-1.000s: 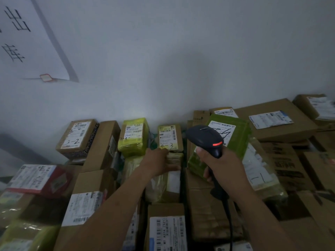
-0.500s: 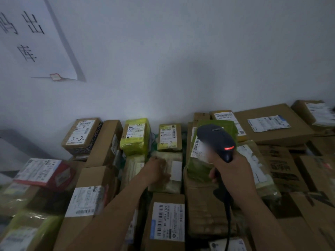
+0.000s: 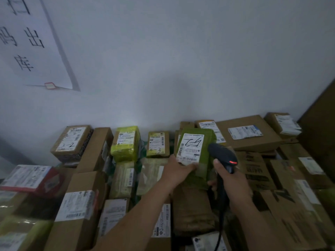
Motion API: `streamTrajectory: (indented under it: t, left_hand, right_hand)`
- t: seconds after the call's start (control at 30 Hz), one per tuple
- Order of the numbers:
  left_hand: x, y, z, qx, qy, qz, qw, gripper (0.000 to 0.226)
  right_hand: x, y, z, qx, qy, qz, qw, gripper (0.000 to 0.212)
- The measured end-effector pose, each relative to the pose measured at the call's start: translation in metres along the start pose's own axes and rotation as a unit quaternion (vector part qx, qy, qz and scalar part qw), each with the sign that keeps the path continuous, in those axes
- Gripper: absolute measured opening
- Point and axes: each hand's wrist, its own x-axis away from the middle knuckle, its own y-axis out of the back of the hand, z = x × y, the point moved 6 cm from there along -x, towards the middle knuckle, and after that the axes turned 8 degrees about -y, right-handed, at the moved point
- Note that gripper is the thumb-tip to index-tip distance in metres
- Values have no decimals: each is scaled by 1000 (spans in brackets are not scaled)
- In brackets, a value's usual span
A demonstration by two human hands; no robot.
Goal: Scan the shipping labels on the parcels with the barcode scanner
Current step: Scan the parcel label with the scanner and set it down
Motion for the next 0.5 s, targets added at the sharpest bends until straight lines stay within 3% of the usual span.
streamTrajectory:
  t: [0.1, 0.27, 0.37, 0.5]
  left_hand:
    - [2, 12, 0, 30, -19, -11, 999, 55]
    - [12, 46, 10, 166, 15, -2, 986, 69]
    - [19, 79, 20, 254, 16, -71, 964, 59]
    - [29, 115, 53, 227, 29, -167, 959, 72]
  right_hand:
    - [2, -4, 1, -16, 3, 32, 999, 19]
    - [8, -29, 5, -5, 7, 87, 996, 22]
    - [11, -52, 11, 14, 11, 133, 991, 24]
    - [10, -74, 14, 55, 36, 152, 986, 23]
